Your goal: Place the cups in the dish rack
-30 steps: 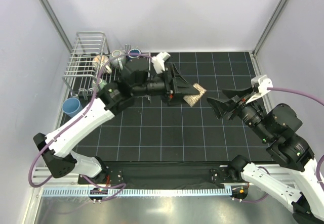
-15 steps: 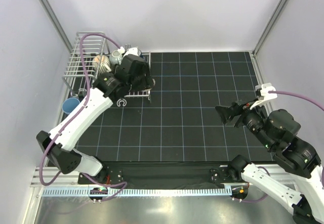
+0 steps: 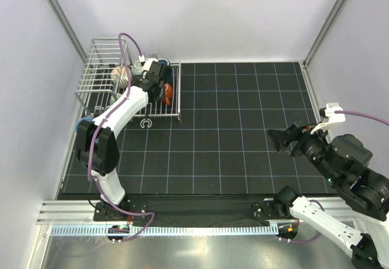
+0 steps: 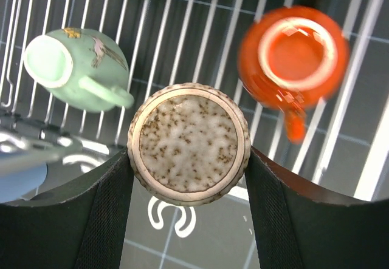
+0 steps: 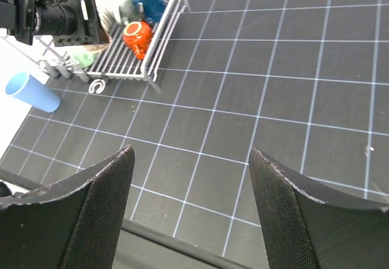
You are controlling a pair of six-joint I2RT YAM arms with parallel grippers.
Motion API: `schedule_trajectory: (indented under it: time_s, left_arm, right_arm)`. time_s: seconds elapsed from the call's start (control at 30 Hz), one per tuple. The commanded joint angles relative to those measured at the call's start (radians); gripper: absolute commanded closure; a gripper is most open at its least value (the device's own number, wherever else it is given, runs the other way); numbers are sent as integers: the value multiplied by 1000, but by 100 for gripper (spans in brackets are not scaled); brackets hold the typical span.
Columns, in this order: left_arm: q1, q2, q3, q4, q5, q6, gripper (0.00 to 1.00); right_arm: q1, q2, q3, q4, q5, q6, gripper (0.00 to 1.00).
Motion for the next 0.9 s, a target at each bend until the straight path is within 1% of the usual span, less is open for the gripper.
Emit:
schedule_trajectory:
  time_s: [0.0, 0.23, 0.53, 0.67, 0.87]
  left_arm:
    - [53, 27, 55, 105, -4, 32, 100]
    - [101, 113, 81, 162, -12, 87, 100]
    - [176, 190, 115, 208, 33, 73, 100]
    - [191, 219, 138, 213, 56, 68, 100]
    - [196, 271, 173, 205, 51, 81, 100]
  right_arm:
    - [1, 2, 32, -36, 60, 16, 23]
    - [1, 11, 24, -35, 75, 25, 23]
    - [1, 51, 15, -12, 67, 33, 23]
    - [1, 62, 15, -6, 64, 42, 23]
    - [0, 64, 11, 2, 66, 59, 23]
